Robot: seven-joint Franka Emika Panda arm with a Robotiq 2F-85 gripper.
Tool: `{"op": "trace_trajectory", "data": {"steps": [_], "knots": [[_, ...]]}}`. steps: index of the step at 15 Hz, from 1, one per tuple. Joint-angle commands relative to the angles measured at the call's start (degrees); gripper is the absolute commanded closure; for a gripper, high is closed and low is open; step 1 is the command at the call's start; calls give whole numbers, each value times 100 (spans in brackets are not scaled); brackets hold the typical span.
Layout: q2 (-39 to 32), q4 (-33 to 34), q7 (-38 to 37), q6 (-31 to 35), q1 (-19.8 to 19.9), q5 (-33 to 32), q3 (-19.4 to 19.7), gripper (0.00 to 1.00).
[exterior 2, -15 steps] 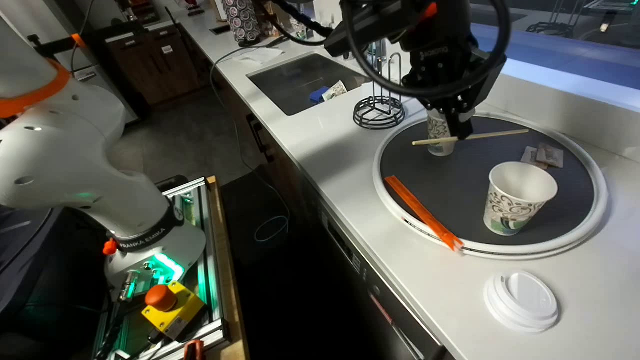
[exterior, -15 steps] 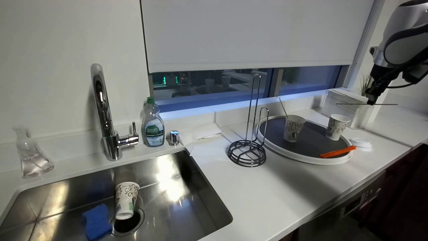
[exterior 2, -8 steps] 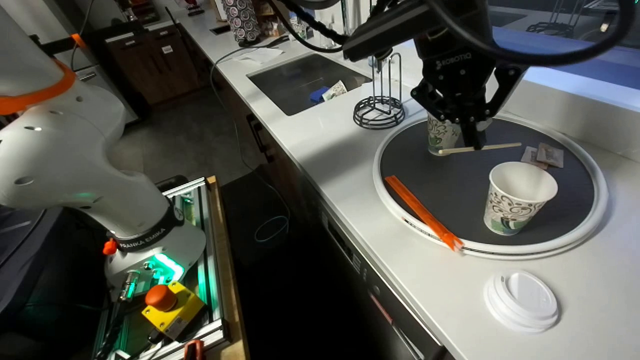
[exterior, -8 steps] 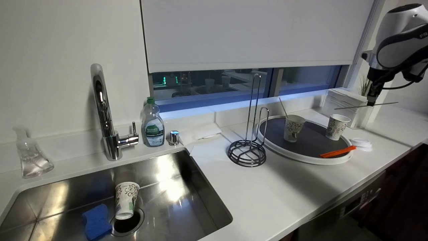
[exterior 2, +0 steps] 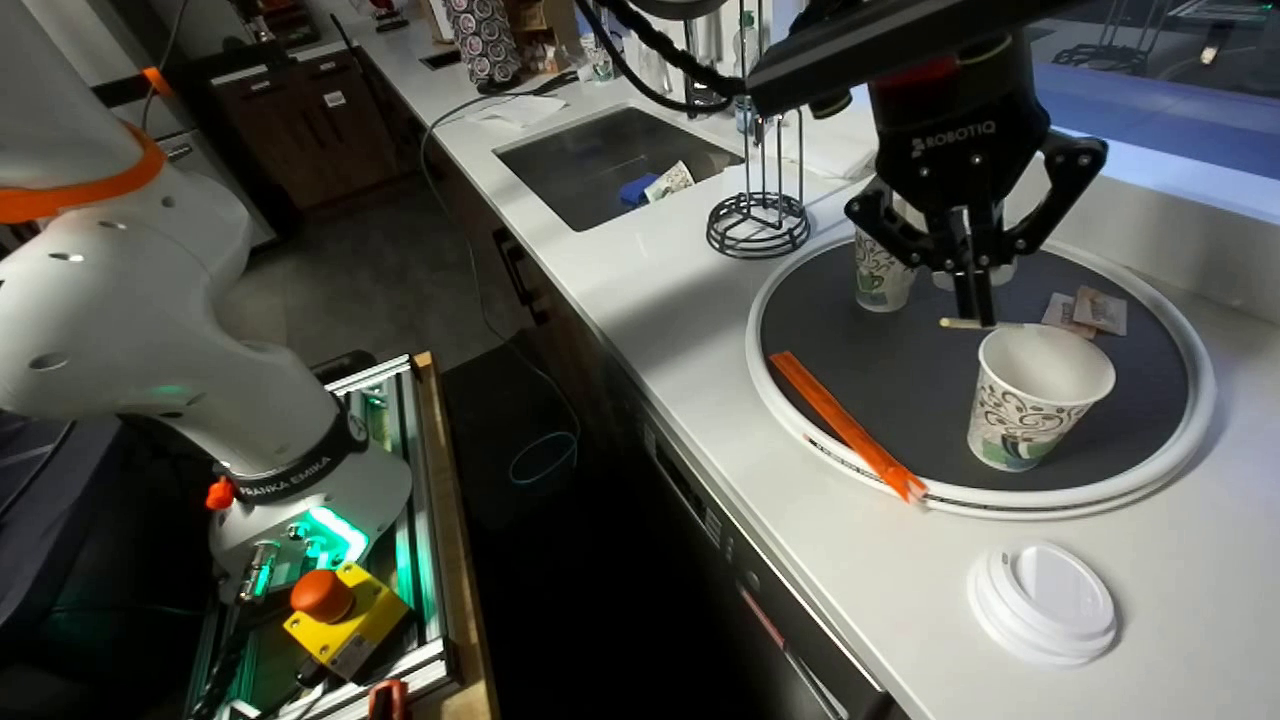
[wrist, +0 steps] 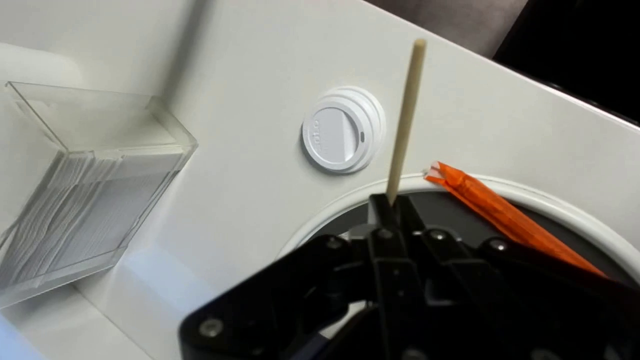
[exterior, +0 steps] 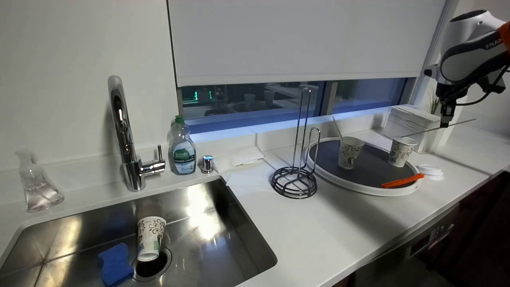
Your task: Move the coffee cup on the left to the left then put one chopstick in the coffee cup on the right.
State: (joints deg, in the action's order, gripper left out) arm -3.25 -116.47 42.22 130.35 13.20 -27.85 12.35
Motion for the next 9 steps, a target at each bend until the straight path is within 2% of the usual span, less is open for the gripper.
{"op": "trace_trajectory", "data": {"steps": [1,5,6,9], "knots": [[-311,344,218,-235,-1,-306,27,99],[-561,545,346,-260,-4,-384,23,99],[-616,594,567,-325,8,-208,-9,99],[-856,837,606,-552,-13,-337,-6,99]]}}
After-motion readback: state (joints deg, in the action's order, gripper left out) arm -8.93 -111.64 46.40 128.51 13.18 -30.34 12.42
